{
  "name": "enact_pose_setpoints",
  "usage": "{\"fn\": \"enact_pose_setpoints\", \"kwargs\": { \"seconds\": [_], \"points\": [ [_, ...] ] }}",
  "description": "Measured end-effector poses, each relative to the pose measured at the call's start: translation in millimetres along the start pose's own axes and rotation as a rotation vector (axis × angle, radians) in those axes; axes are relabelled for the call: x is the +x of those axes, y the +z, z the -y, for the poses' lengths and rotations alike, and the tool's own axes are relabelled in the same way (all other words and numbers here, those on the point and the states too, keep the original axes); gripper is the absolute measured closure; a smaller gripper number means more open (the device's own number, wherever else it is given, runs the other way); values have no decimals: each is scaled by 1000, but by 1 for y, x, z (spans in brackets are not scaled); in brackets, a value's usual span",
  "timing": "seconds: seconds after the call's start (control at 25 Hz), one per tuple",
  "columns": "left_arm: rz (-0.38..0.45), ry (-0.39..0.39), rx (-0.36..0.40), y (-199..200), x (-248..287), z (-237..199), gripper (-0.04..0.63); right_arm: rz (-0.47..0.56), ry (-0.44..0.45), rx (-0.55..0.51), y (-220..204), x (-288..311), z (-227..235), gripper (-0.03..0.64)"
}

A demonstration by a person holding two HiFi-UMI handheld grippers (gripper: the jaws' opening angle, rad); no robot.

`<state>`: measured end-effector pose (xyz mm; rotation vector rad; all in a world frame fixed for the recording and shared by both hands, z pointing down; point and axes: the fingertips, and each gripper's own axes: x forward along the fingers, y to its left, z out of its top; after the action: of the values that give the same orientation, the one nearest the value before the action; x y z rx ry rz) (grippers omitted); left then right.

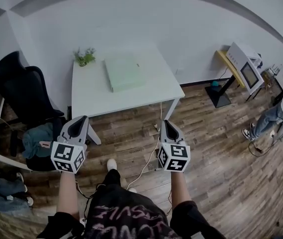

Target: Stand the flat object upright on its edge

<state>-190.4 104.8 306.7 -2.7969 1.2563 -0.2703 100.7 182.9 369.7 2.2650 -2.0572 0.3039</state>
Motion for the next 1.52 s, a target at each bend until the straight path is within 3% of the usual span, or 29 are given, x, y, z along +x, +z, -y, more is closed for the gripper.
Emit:
{"fn": "enact_pose_setpoints", "kwargs": {
  "seconds": [0.24, 0.64, 1.24, 1.52],
  "points": [
    [22, -1, -15, 1, 26, -18, 580, 6, 9, -11, 4, 33, 0, 589],
    [-19, -50, -45, -25, 117, -56, 580, -40, -27, -21, 0, 118, 14, 589],
    [-72, -104, -79, -42, 259, -160, 580, -86, -81, 0, 17, 278, 11, 589],
    [-108, -130, -93, -60, 301, -186, 580, -119, -90, -18, 14, 324, 3, 589]
  ]
}}
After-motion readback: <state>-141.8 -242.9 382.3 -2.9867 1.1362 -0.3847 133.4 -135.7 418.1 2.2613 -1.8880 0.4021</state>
